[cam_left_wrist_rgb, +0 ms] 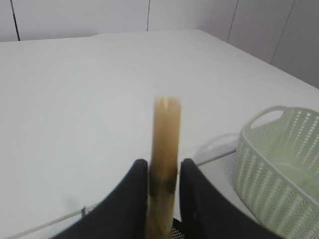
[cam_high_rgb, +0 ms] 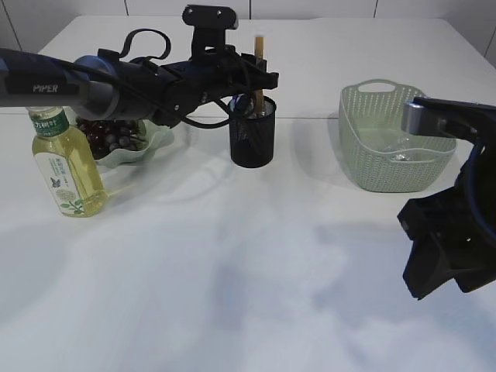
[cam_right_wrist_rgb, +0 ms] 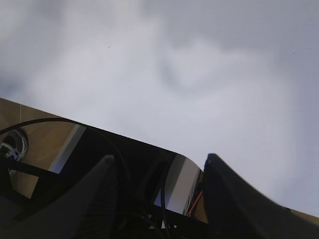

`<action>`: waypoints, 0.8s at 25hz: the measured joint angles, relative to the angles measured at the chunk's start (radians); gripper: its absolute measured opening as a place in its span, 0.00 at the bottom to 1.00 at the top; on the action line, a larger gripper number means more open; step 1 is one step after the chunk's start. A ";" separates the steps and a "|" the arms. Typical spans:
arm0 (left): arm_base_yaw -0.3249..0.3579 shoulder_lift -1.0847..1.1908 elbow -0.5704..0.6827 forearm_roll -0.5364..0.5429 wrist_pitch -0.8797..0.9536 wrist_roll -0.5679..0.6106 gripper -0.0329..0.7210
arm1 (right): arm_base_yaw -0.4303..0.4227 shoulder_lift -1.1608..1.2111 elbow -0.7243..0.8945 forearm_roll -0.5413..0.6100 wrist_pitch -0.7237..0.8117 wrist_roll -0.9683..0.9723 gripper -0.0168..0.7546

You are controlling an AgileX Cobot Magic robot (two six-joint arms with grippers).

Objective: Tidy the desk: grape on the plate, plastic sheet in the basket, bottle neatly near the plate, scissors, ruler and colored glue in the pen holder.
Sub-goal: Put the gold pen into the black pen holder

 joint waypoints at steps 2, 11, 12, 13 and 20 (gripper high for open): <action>0.001 0.000 0.000 0.013 0.005 0.000 0.29 | 0.000 0.000 0.000 0.000 0.000 0.000 0.59; 0.002 -0.006 0.000 0.025 0.068 0.000 0.52 | 0.000 0.000 0.000 0.000 0.000 0.000 0.59; 0.002 -0.018 0.000 0.025 0.099 0.000 0.52 | 0.000 0.000 0.000 0.000 0.000 0.000 0.59; 0.002 -0.031 0.000 0.025 0.138 0.000 0.52 | 0.000 0.000 0.000 0.000 0.000 0.000 0.59; 0.003 -0.226 0.000 0.025 0.504 0.000 0.52 | 0.000 0.000 0.000 -0.010 0.000 0.000 0.59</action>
